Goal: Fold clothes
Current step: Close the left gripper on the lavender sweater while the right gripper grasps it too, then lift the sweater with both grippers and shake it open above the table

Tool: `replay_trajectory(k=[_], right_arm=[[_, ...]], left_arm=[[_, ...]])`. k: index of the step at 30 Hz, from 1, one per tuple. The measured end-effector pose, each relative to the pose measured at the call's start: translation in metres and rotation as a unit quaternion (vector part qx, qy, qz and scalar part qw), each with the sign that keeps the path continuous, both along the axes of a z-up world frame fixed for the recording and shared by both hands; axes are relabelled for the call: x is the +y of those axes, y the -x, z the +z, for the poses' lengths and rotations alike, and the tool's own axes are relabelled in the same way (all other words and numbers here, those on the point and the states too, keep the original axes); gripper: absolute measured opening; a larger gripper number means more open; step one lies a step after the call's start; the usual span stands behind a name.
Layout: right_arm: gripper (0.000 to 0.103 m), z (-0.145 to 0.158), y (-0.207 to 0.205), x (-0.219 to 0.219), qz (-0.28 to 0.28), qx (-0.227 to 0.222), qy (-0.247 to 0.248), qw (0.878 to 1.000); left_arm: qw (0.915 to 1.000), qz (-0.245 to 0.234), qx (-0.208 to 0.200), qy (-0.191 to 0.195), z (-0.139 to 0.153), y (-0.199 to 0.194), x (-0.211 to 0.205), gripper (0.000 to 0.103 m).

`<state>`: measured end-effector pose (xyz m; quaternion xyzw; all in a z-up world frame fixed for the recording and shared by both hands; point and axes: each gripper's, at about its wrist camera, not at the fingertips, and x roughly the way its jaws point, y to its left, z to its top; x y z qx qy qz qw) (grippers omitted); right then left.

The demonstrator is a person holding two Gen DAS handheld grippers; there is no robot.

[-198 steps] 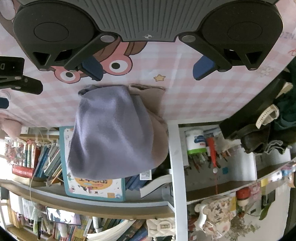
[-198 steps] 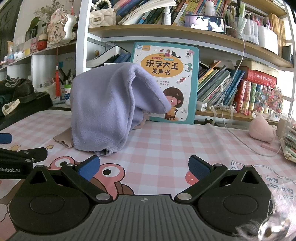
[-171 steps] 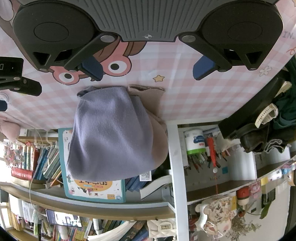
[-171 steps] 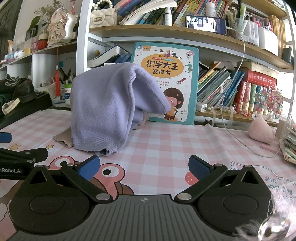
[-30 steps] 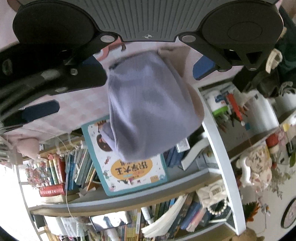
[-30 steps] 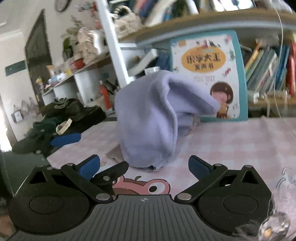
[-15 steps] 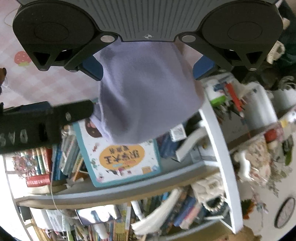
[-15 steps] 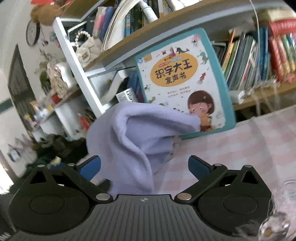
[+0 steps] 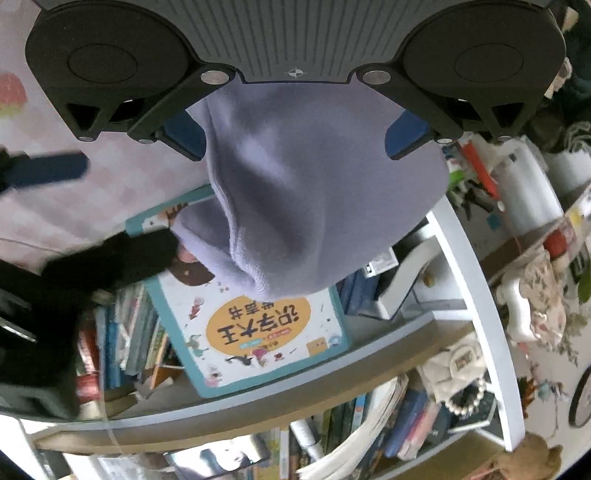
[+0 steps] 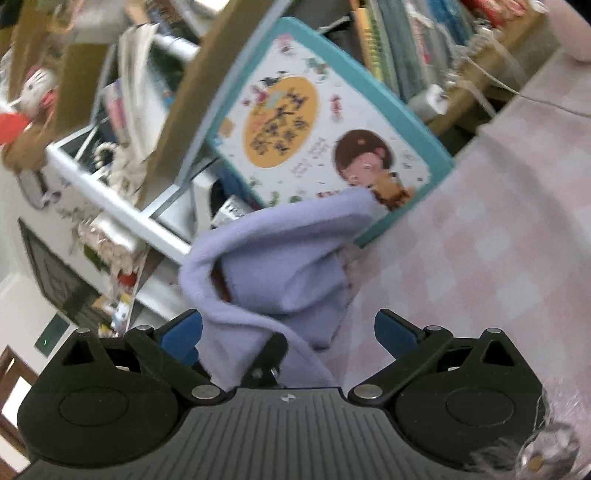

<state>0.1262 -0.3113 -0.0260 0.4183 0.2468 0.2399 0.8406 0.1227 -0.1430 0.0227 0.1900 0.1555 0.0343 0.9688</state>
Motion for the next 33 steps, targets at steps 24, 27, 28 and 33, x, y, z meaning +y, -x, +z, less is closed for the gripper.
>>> replay_trajectory(k=[24,27,28,33], right_arm=[[0.084,-0.032,-0.009,0.005,0.108,0.08,-0.213,0.968],[0.079,-0.035,-0.007,0.01,0.097,0.11,-0.185,0.972],[0.072,-0.035,-0.006,0.009,0.085,0.12,-0.173,0.974],[0.016,-0.031,-0.004,-0.008,0.032,0.138,-0.15,0.978]], left_arm=[[0.9904,-0.093,0.011,0.102,0.031,0.104,0.071,0.007],[0.9864,-0.113,0.021,0.118,0.031,0.126,0.073,0.007],[0.9857,-0.118,0.026,0.117,0.031,0.131,0.074,0.007],[0.9814,-0.138,0.058,0.12,0.025,0.147,0.076,0.008]])
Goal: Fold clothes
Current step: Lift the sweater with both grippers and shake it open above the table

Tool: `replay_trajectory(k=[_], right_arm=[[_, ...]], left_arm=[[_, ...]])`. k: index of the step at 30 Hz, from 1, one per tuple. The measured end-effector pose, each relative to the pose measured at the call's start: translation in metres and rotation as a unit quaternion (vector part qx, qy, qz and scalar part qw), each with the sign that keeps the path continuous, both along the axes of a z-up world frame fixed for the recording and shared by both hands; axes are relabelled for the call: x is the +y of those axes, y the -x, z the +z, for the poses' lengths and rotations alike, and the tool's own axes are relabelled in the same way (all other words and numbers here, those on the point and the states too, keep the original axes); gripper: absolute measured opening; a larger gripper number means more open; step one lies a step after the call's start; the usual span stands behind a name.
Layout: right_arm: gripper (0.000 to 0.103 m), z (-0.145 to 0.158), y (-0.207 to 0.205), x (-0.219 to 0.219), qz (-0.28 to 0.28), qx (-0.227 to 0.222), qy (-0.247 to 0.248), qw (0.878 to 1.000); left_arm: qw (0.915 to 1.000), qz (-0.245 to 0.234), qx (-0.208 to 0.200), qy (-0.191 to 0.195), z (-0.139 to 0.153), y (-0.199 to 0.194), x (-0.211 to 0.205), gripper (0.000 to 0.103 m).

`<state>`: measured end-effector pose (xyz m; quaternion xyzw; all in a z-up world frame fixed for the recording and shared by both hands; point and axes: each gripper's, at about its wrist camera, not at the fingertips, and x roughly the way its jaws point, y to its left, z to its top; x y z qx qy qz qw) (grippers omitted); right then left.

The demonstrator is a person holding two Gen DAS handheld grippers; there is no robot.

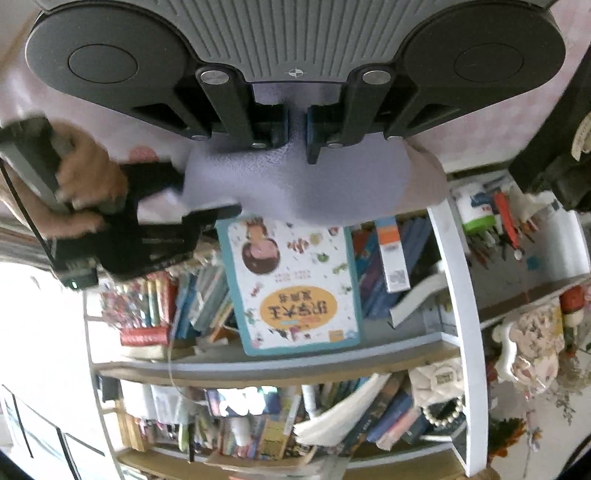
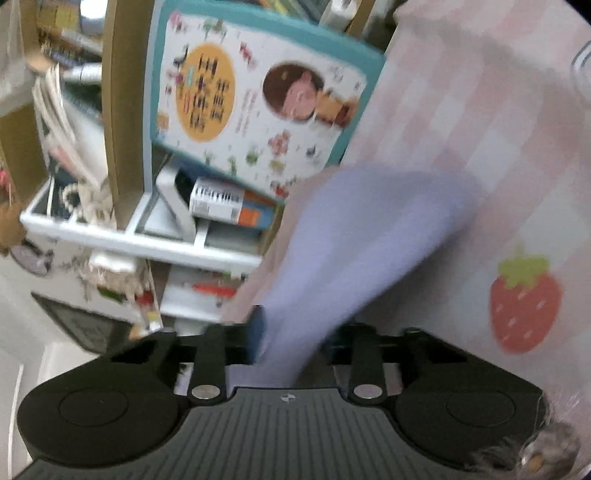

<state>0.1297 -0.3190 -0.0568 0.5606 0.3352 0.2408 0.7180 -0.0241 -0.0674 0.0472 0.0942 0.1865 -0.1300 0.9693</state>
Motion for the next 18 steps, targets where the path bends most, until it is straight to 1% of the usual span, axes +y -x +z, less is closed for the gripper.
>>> replay_trajectory(k=[1,3,6,7,9,11,13,14,15,16,18], right_arm=[[0.015,0.001,0.001,-0.004,-0.008,-0.002,-0.002,1.0],[0.013,0.011,0.008,-0.011,-0.023,-0.021,0.015,0.999],[0.012,0.047,0.027,-0.026,-0.05,-0.074,0.059,0.994],[0.012,0.061,0.034,-0.032,-0.058,-0.095,0.067,0.992],[0.012,0.102,0.051,-0.044,-0.077,-0.156,0.092,0.98],[0.012,0.146,0.069,-0.055,-0.094,-0.221,0.119,0.963],[0.012,0.189,0.082,-0.054,-0.104,-0.289,0.131,0.943],[0.012,0.21,0.087,-0.052,-0.106,-0.323,0.135,0.931],[0.012,0.231,0.093,-0.051,-0.108,-0.356,0.139,0.918],[0.012,0.25,0.097,-0.048,-0.107,-0.388,0.14,0.905],[0.012,0.276,0.096,-0.031,-0.078,-0.434,0.138,0.887]], left_arm=[[0.9999,-0.012,0.008,0.005,-0.002,0.002,-0.003,0.008],[0.9988,-0.038,0.025,0.016,-0.007,0.005,-0.009,0.008],[0.9937,-0.094,0.036,0.048,-0.004,0.009,-0.024,0.008],[0.9902,-0.119,0.034,0.065,0.001,0.01,-0.028,0.008],[0.9796,-0.172,0.027,0.101,0.013,0.011,-0.036,0.008],[0.9646,-0.22,0.001,0.145,0.034,0.011,-0.039,0.008],[0.9448,-0.256,-0.034,0.201,0.057,0.013,-0.034,0.008],[0.9328,-0.27,-0.052,0.233,0.068,0.014,-0.027,0.008],[0.919,-0.284,-0.07,0.265,0.08,0.015,-0.02,0.008],[0.9065,-0.297,-0.076,0.29,0.086,0.015,-0.011,0.008],[0.88,-0.325,-0.084,0.336,0.097,0.017,0.006,0.008]])
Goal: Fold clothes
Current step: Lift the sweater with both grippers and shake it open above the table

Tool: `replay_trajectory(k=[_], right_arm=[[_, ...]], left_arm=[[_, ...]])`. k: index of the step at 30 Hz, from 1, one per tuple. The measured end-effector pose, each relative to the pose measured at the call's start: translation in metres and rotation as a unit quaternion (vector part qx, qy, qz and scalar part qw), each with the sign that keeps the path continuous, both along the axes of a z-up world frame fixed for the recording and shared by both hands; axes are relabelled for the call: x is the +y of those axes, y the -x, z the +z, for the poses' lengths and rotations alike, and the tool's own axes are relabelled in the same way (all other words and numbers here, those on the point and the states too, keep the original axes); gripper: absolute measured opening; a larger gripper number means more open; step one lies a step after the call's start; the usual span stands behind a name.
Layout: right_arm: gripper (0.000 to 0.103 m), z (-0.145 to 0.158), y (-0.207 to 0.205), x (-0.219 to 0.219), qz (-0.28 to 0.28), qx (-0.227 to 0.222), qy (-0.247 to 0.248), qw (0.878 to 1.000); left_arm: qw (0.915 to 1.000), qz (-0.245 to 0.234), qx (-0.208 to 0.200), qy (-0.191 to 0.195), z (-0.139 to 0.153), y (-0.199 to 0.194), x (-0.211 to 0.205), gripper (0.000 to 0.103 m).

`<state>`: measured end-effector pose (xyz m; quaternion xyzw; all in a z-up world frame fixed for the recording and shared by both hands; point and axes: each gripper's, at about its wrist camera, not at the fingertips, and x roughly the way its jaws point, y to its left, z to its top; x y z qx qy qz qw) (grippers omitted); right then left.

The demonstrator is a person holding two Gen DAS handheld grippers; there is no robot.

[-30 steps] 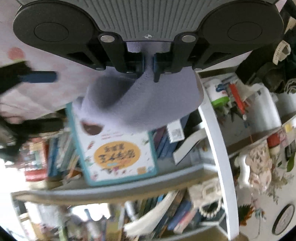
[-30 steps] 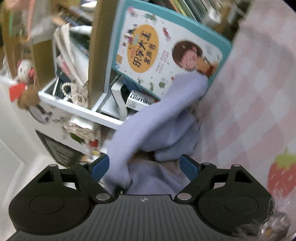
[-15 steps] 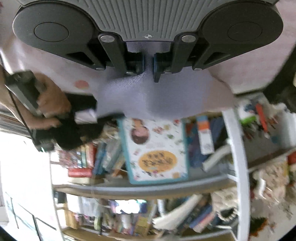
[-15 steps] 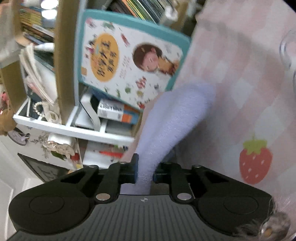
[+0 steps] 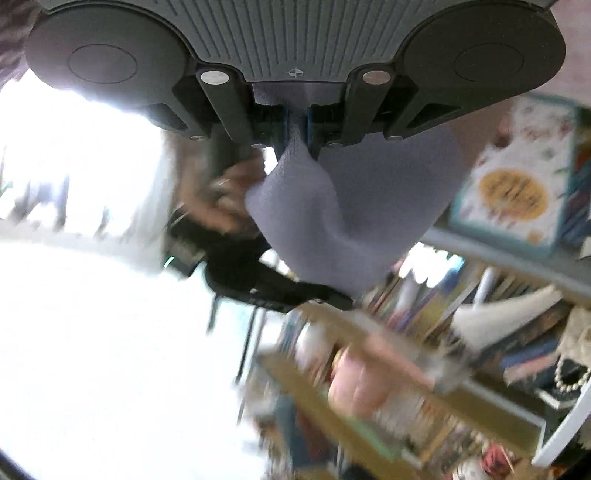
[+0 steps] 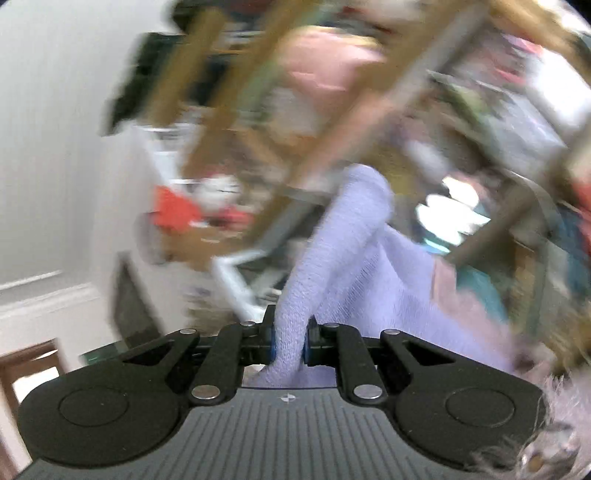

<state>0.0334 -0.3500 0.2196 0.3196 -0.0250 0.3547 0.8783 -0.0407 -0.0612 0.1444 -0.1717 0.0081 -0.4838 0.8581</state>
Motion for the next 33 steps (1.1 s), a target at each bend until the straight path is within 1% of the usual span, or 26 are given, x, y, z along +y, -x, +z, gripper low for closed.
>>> replay_trajectory(k=[1,2,3,4,5,6,7,8,9,10,11,12,13,14,15,16,17,19,21,22,23,24,26,29,31,33], right_arm=[[0.012,0.009,-0.003,0.01,0.015,-0.013,0.012,1.0],[0.012,0.011,-0.01,0.021,0.028,-0.009,0.027,0.999],[0.012,0.007,-0.021,0.036,0.044,0.006,0.042,0.998],[0.012,-0.001,-0.034,0.052,0.058,0.029,0.061,0.996],[0.012,-0.018,-0.05,0.071,0.069,0.066,0.087,0.992],[0.012,-0.04,-0.065,0.088,0.075,0.105,0.111,0.985],[0.012,-0.062,-0.08,0.106,0.081,0.144,0.135,0.977],[0.012,-0.086,-0.094,0.122,0.086,0.182,0.158,0.967],[0.012,-0.111,-0.106,0.137,0.087,0.219,0.178,0.955],[0.012,-0.134,-0.116,0.15,0.087,0.249,0.199,0.944],[0.012,-0.152,-0.122,0.162,0.083,0.265,0.22,0.935],[0.012,-0.17,-0.128,0.174,0.078,0.28,0.24,0.926],[0.012,-0.186,-0.133,0.184,0.078,0.291,0.255,0.919],[0.012,-0.196,-0.137,0.192,0.085,0.295,0.256,0.917],[0.012,-0.2,-0.14,0.197,0.091,0.299,0.251,0.916],[0.012,-0.205,-0.144,0.203,0.098,0.302,0.246,0.916],[0.012,-0.209,-0.147,0.208,0.101,0.305,0.243,0.915],[0.014,-0.213,-0.151,0.216,0.099,0.31,0.25,0.912],[0.019,-0.213,-0.143,0.215,0.094,0.306,0.249,0.914],[0.025,-0.212,-0.136,0.213,0.092,0.301,0.248,0.916],[0.039,-0.21,-0.13,0.21,0.091,0.293,0.25,0.919],[0.042,-0.207,-0.123,0.207,0.088,0.283,0.252,0.921],[0.043,-0.199,-0.103,0.195,0.079,0.252,0.263,0.928],[0.05,-0.188,-0.071,0.165,0.06,0.207,0.282,0.935],[0.051,-0.187,-0.049,0.141,0.042,0.191,0.296,0.935],[0.051,-0.19,-0.028,0.114,0.013,0.192,0.313,0.93]], left_arm=[[0.9999,-0.008,0.01,0.008,-0.003,-0.001,0.008,0.009],[0.9995,-0.014,0.023,0.013,-0.008,-0.003,0.015,0.01],[0.999,-0.02,0.036,0.018,-0.012,-0.005,0.022,0.012],[0.9983,-0.007,0.057,0.007,-0.022,-0.007,0.029,0.012],[0.9968,0.01,0.079,-0.008,-0.034,-0.009,0.035,0.012],[0.9933,0.033,0.107,-0.03,-0.049,-0.01,0.042,0.014],[0.9875,0.059,0.136,-0.055,-0.064,-0.012,0.049,0.014],[0.9796,0.082,0.166,-0.078,-0.079,-0.013,0.056,0.014],[0.9697,0.105,0.196,-0.1,-0.095,-0.015,0.063,0.014],[0.9614,0.129,0.214,-0.115,-0.105,-0.013,0.072,0.014],[0.9528,0.154,0.229,-0.128,-0.115,-0.01,0.08,0.014],[0.9431,0.178,0.243,-0.141,-0.124,-0.007,0.088,0.017],[0.9389,0.196,0.246,-0.141,-0.126,-0.004,0.095,0.019],[0.9358,0.212,0.246,-0.138,-0.126,0.0,0.103,0.029],[0.9324,0.228,0.245,-0.135,-0.126,0.003,0.11,0.045],[0.9287,0.244,0.245,-0.132,-0.126,0.007,0.117,0.052],[0.928,0.254,0.243,-0.125,-0.124,0.008,0.124,0.056],[0.9273,0.268,0.237,-0.111,-0.118,0.008,0.134,0.056],[0.9256,0.28,0.232,-0.106,-0.113,0.01,0.137,0.057],[0.9245,0.284,0.232,-0.105,-0.112,0.006,0.136,0.057],[0.9233,0.287,0.233,-0.104,-0.11,0.001,0.134,0.058],[0.9235,0.286,0.234,-0.102,-0.11,-0.002,0.131,0.058],[0.9252,0.278,0.237,-0.101,-0.112,0.001,0.129,0.062],[0.9283,0.266,0.235,-0.11,-0.114,-0.002,0.121,0.069],[0.9296,0.261,0.23,-0.121,-0.114,-0.004,0.114,0.073],[0.9304,0.254,0.23,-0.132,-0.115,-0.01,0.107,0.074]])
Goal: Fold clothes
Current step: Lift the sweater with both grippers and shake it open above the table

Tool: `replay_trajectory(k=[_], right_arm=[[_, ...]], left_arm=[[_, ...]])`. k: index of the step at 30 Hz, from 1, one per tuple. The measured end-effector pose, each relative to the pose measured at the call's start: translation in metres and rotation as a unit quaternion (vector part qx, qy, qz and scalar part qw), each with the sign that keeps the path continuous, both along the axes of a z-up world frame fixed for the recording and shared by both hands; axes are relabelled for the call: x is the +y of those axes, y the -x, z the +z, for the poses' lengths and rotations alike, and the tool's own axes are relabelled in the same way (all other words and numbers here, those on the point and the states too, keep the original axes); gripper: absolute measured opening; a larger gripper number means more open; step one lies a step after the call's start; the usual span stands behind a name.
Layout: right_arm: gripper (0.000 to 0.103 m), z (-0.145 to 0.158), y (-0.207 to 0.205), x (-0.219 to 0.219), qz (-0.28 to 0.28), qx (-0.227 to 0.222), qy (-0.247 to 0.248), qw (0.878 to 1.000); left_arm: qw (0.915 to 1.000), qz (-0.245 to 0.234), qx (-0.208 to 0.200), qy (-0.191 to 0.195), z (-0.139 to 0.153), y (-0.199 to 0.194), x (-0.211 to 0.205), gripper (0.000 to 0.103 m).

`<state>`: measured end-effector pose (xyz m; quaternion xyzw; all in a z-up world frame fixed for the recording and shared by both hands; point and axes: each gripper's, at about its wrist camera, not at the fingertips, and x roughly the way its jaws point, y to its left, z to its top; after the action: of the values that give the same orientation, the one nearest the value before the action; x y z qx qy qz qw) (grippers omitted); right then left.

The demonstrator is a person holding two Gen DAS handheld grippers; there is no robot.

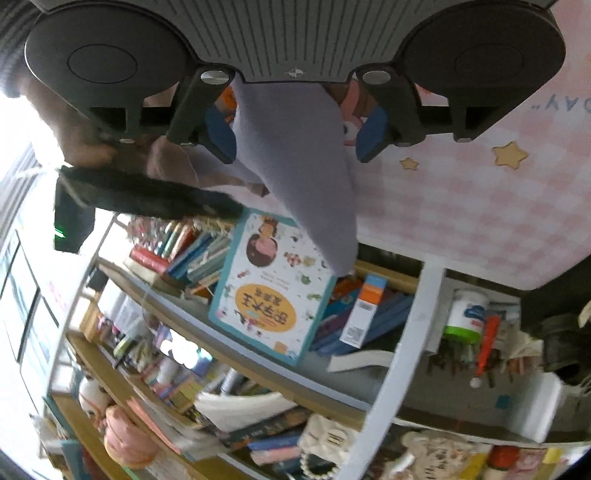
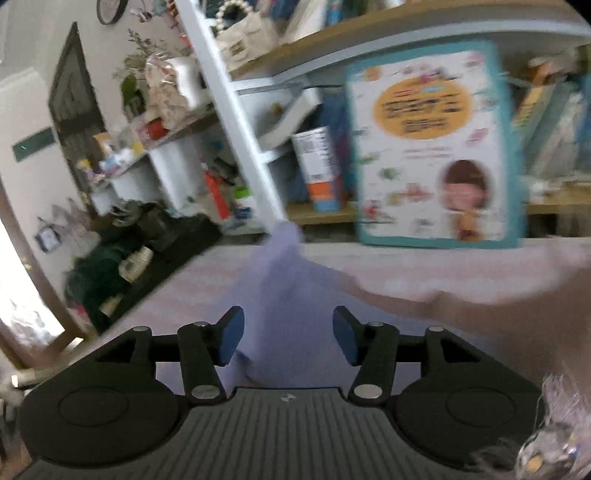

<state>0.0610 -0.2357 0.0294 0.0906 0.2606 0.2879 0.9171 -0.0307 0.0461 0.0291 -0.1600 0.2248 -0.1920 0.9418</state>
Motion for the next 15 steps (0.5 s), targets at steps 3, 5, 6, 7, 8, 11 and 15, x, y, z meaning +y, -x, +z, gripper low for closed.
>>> replay_trajectory(k=[3,5,6,7,8,11,15], right_arm=[[0.051,-0.012,0.024,-0.027,-0.043,0.0,0.046,0.998],[0.051,-0.022,0.037,-0.04,-0.077,0.006,0.082,0.994],[0.051,-0.027,0.041,-0.045,-0.087,0.01,0.09,0.992],[0.051,-0.031,0.046,-0.049,-0.097,0.013,0.099,0.99],[0.051,-0.035,0.05,-0.052,-0.106,0.016,0.107,0.988],[0.051,-0.043,0.062,-0.054,-0.14,0.002,0.139,0.98],[0.051,-0.051,0.074,-0.064,-0.18,0.006,0.159,0.971]], left_arm=[[0.9999,-0.013,0.004,-0.001,-0.002,-0.01,-0.01,0.074],[0.9998,-0.019,0.007,-0.002,-0.003,-0.016,-0.017,0.074],[0.9997,-0.022,0.008,-0.003,-0.003,-0.019,-0.02,0.074],[0.9996,-0.026,0.009,-0.005,-0.003,-0.022,-0.025,0.074],[0.9995,-0.029,0.011,-0.008,-0.003,-0.025,-0.029,0.074],[0.9989,-0.04,0.013,-0.019,-0.003,-0.031,-0.04,0.074],[0.9979,-0.041,0.013,-0.048,-0.004,-0.038,-0.054,0.074]])
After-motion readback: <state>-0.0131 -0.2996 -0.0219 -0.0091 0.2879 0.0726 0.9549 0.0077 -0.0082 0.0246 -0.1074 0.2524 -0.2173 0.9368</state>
